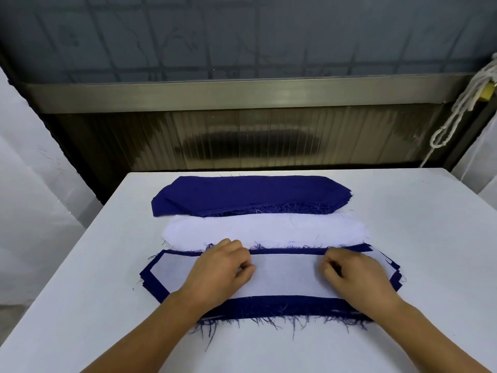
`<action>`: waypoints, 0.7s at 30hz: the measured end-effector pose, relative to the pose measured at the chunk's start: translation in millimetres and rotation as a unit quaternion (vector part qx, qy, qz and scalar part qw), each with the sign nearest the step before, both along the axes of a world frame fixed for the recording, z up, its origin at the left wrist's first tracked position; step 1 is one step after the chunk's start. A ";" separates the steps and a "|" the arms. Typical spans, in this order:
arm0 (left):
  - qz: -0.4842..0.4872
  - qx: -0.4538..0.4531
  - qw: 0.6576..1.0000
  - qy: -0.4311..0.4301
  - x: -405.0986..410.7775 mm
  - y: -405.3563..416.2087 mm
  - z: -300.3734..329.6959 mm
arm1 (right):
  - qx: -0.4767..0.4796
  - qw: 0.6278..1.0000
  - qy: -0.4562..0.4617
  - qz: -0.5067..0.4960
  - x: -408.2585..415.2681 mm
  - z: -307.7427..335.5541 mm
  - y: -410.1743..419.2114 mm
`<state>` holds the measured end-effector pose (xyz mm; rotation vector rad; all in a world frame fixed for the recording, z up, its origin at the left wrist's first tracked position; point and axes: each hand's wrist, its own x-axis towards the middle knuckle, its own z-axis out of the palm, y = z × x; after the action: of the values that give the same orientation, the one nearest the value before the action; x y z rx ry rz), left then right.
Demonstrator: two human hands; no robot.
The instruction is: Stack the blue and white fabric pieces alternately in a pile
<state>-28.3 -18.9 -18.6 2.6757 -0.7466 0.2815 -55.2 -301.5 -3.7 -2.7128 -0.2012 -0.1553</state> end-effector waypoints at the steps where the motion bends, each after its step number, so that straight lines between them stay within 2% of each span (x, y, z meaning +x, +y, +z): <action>1: 0.010 0.001 1.000 0.001 0.2 5.4 -1.1 | -0.007 1.000 -0.017 -0.022 1.1 -3.0 -6.6; 3: 0.032 0.003 0.999 0.006 1.6 17.3 -1.6 | -0.018 0.998 -0.032 -0.054 3.2 -4.4 -16.2; 6: 0.068 0.022 0.997 0.017 8.5 30.4 0.2 | -0.090 0.992 -0.011 -0.083 11.1 -2.8 -22.5; 9: 0.091 0.032 0.995 -0.001 20.8 29.6 5.2 | -0.135 0.988 0.006 -0.077 26.7 2.0 -19.3; 12: 0.078 0.014 0.997 -0.005 38.3 14.0 9.0 | -0.050 0.998 0.007 -0.021 45.9 5.7 -4.3; 15: 0.066 -0.032 0.995 0.062 55.3 -2.7 5.2 | 0.021 0.998 0.046 0.035 66.2 4.1 11.9; 18: 0.057 -0.106 0.982 0.145 63.0 -8.1 -0.8 | 0.037 0.994 0.089 0.055 80.0 -2.9 16.8; 21: 0.052 -0.151 0.972 0.171 65.9 -4.5 -5.3 | 0.021 0.992 0.096 0.073 86.8 -6.8 14.4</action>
<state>37.6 -23.4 -23.9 2.3863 -0.4208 -0.0405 31.7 -287.1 -10.5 -2.6386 -0.3333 0.1418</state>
